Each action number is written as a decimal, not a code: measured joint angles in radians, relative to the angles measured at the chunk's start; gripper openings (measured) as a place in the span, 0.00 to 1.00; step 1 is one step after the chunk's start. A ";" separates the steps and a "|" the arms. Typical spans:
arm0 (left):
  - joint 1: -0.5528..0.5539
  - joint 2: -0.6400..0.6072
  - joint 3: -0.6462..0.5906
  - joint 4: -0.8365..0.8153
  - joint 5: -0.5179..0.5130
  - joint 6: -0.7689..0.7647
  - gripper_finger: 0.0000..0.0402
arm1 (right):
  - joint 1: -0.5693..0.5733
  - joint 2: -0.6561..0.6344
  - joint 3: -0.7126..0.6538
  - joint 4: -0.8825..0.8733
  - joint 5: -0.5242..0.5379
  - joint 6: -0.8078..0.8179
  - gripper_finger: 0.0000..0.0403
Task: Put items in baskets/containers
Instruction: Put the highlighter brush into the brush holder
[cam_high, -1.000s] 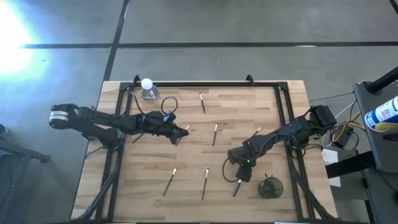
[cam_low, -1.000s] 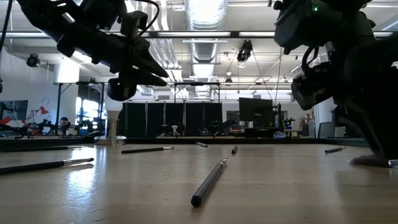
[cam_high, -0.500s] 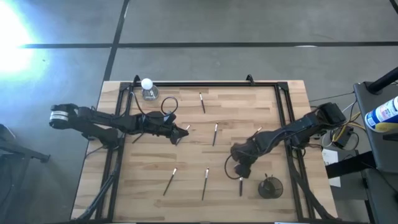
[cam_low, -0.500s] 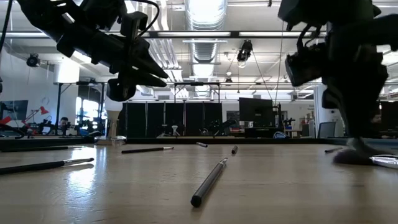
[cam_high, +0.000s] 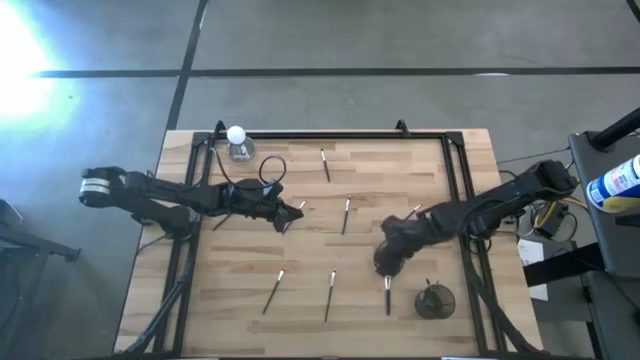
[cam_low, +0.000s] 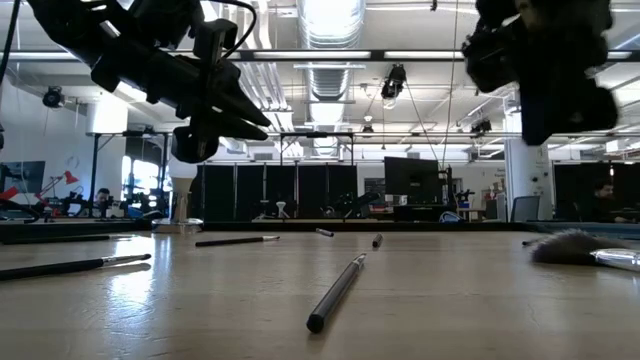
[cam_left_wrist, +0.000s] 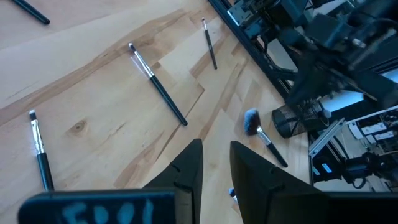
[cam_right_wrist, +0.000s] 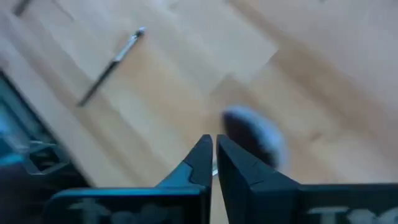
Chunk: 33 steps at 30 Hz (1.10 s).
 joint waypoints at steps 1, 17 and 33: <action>0.000 0.000 0.000 -0.001 0.000 0.004 0.18 | 0.018 -0.001 0.000 0.006 0.014 0.061 0.07; 0.000 0.005 -0.012 -0.007 0.001 0.039 0.18 | 0.080 0.238 0.004 0.001 -0.052 0.499 0.51; 0.000 0.005 -0.016 -0.011 0.001 0.033 0.18 | 0.041 0.340 0.009 0.068 0.042 0.444 0.35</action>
